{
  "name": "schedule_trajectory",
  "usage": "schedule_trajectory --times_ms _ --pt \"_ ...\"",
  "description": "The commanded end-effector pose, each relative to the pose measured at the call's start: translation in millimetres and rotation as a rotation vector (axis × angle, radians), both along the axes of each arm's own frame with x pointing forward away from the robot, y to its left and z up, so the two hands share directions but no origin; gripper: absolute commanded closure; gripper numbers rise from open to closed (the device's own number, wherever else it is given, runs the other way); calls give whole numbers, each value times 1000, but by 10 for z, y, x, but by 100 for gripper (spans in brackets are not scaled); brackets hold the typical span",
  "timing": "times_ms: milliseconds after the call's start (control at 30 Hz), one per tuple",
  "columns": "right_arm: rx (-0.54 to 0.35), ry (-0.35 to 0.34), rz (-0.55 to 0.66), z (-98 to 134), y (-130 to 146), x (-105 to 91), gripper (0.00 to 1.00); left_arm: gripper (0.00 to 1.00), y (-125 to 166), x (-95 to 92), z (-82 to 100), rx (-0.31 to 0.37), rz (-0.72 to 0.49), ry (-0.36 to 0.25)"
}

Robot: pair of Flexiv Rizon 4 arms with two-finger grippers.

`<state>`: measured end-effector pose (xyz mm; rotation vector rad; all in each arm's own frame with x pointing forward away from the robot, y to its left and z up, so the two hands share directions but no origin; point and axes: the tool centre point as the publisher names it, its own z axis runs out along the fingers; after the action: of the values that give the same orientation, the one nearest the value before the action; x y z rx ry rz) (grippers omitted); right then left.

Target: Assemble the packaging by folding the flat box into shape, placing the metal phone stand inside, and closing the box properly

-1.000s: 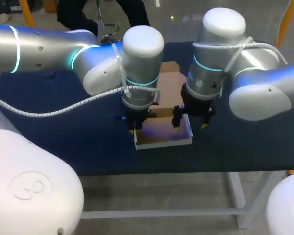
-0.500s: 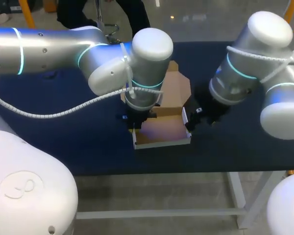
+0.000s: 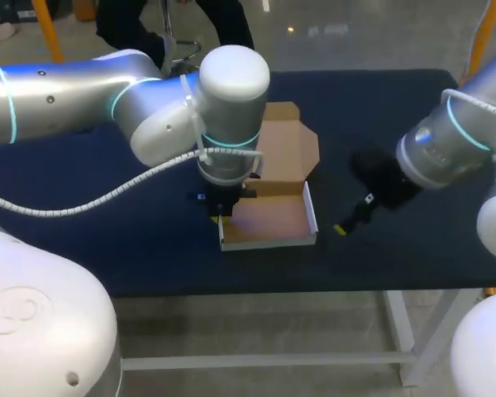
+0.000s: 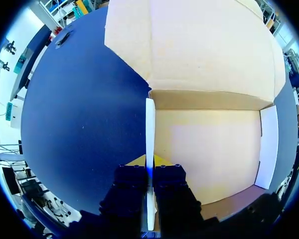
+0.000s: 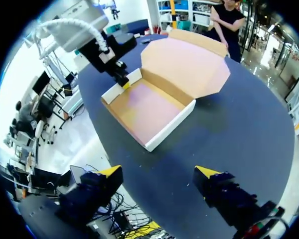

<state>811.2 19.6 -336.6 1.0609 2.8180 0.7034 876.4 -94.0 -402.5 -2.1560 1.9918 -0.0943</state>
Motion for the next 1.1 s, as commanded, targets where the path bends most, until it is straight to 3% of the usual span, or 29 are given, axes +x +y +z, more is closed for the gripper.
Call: schedule_trajectory --times_ms 33,333,400,567,833,933,1100 --pt "40 11 19 23 -62 -22 0 100 92 20 -15 -21 -14 22" --pt "40 11 19 23 -62 -22 0 100 178 35 -46 -60 -46 52" --pt "43 -59 71 56 -67 -91 0 100 193 39 -46 -67 -56 57" --pt "69 -137 188 167 -181 -224 0 100 244 47 -55 -58 -60 60" --pt "136 -171 285 323 -363 -367 0 100 324 80 -77 -34 -43 63" --pt "138 -181 313 352 -370 -421 0 100 339 99 -96 -14 -28 65" --pt "133 -188 336 361 -362 -456 0 100 336 102 -116 80 -17 45"
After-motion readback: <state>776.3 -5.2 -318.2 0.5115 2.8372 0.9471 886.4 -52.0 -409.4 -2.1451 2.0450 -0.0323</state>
